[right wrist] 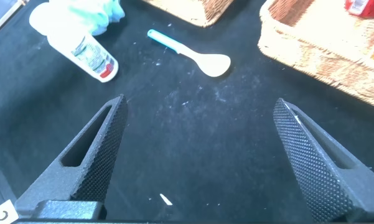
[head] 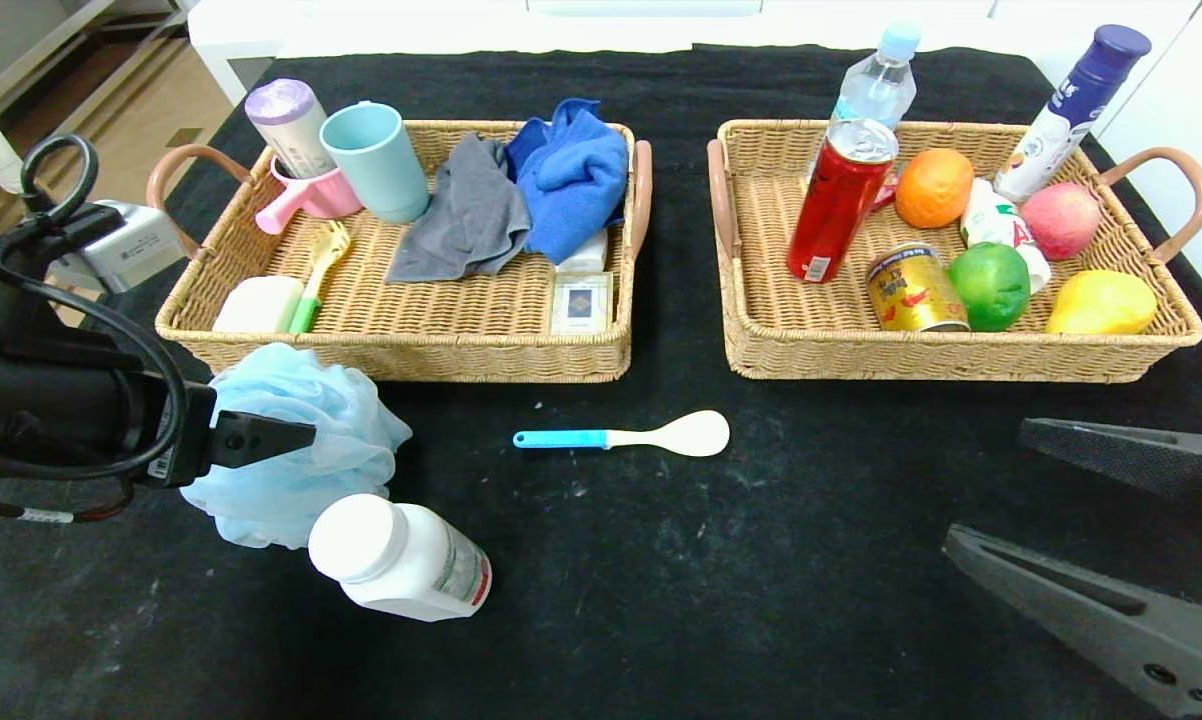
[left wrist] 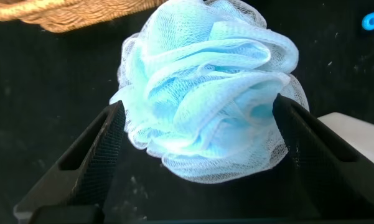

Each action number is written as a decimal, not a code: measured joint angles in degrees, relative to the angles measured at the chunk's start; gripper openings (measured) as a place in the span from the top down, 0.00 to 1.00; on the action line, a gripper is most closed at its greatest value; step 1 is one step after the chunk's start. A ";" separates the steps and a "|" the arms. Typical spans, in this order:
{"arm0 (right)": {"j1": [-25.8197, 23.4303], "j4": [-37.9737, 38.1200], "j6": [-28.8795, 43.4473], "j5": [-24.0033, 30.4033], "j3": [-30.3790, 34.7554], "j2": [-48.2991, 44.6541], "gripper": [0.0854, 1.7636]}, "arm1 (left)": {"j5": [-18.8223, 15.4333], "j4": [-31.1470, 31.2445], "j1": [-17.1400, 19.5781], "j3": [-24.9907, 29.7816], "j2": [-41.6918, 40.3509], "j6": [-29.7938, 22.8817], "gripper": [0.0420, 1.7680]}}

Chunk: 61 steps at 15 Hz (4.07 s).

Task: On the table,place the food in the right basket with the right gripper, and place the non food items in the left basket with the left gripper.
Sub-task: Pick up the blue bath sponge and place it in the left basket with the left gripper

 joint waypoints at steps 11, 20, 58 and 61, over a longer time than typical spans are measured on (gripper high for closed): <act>-0.22 -0.02 -0.11 0.00 0.17 0.16 0.04 | -0.96 -3.74 1.57 2.84 6.03 -2.95 0.05; -0.46 0.00 -0.12 0.00 0.26 0.68 0.04 | -0.96 -3.79 1.66 3.30 6.07 -3.17 0.75; -2.08 -0.06 -0.01 -0.09 0.24 3.74 0.03 | -2.72 -27.21 -3.32 -22.60 17.14 -4.24 0.88; -2.19 -0.05 -0.09 -0.11 0.24 3.83 0.03 | -2.69 -27.32 -3.43 -22.86 18.47 -4.24 0.67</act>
